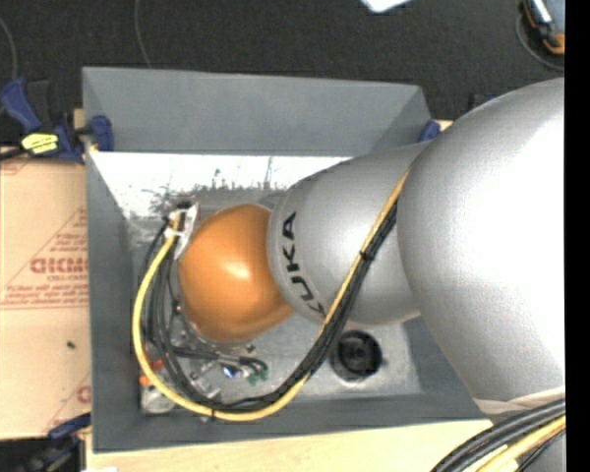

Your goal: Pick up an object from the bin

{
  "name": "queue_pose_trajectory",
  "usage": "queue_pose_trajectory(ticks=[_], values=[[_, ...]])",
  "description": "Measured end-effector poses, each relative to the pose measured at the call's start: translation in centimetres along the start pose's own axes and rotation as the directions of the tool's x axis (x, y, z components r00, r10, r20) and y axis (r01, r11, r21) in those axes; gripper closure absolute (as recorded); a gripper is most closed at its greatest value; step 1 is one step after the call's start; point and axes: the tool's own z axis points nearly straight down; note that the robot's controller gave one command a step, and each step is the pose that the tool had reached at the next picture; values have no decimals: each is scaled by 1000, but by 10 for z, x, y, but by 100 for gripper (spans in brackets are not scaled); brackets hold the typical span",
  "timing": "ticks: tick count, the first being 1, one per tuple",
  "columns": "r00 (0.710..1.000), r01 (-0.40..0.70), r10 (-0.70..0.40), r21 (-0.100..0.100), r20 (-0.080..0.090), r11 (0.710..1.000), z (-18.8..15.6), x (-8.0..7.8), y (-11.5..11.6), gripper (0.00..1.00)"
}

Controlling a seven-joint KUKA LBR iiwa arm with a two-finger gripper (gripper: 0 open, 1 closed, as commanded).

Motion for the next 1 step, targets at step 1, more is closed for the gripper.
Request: queue_pose_trajectory(ticks=[1], values=[[999,-42,42,-1,-1,999,12,-3,-28,0]])
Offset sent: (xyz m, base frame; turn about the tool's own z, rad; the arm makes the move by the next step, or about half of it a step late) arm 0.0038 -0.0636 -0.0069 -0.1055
